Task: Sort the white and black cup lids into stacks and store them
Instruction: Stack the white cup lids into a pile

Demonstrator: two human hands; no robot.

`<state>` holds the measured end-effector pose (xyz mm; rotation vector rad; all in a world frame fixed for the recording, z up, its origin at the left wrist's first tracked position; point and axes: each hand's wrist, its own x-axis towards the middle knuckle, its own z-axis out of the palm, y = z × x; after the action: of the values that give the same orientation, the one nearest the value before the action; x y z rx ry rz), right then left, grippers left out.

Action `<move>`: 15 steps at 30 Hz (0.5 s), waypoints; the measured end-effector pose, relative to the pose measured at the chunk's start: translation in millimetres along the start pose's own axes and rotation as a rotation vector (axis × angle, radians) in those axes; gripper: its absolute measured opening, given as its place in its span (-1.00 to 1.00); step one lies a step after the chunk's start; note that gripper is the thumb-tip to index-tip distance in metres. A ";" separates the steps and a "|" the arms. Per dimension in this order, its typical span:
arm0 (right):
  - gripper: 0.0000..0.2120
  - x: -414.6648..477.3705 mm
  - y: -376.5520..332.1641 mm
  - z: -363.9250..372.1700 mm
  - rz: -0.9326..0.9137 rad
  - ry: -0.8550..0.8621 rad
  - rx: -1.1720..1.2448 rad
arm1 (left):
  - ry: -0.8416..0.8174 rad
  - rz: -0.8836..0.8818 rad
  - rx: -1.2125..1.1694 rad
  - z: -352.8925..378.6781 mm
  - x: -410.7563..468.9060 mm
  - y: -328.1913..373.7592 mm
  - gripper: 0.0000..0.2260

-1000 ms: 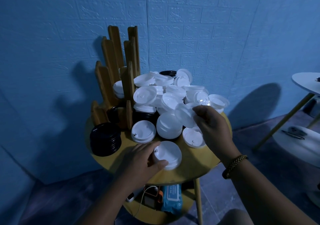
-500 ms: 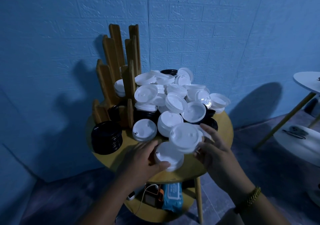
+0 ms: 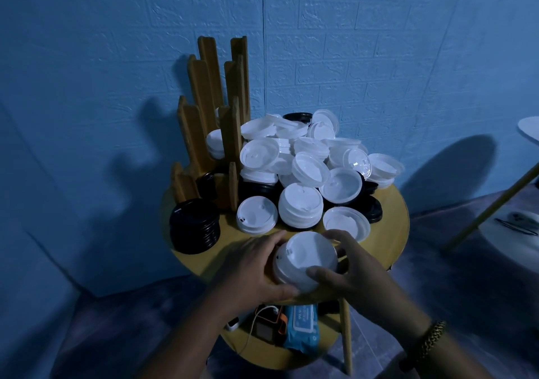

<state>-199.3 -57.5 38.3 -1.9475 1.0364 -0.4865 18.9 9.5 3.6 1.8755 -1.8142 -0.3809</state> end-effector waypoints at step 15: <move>-0.26 11.2 13.2 21.9 -0.236 0.162 -0.331 | -0.027 -0.016 0.025 2.6 2.4 -1.6 -0.01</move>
<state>-184.8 -59.4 14.6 -2.3732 1.0437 -0.6452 19.0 6.7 0.9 1.9117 -1.8308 -0.3921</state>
